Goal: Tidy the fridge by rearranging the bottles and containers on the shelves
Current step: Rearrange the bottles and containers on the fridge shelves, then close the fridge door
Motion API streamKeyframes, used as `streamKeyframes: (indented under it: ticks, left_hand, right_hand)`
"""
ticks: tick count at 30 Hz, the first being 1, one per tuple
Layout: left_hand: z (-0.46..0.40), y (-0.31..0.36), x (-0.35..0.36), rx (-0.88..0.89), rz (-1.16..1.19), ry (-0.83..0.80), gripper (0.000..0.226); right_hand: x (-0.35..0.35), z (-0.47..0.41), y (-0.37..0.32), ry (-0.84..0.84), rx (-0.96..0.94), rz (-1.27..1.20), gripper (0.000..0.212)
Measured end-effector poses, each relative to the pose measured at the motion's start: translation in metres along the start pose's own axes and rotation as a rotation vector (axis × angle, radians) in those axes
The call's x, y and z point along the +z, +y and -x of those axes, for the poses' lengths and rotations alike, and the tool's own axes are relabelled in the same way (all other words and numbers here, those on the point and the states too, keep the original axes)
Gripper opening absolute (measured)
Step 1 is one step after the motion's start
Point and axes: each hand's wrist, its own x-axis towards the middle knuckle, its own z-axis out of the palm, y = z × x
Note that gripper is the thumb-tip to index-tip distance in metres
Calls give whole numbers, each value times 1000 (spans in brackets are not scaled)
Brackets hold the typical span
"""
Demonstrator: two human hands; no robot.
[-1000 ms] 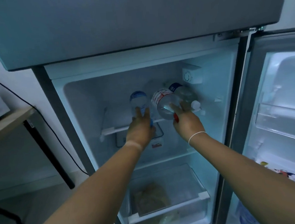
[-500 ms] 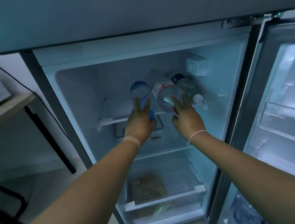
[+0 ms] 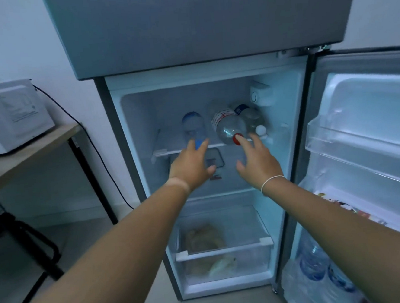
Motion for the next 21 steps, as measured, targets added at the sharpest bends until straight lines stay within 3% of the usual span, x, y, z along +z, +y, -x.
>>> streamKeyframes:
  ticks: [13,21]
  left_hand:
    - [141,65,-59,-3,-28,19,72]
    - [168,103,-82,-7,5,48,68]
  right_hand:
    - [-137,119,-10,-13,-106,192,61]
    - [-218,140,-6,26,-168,357,54]
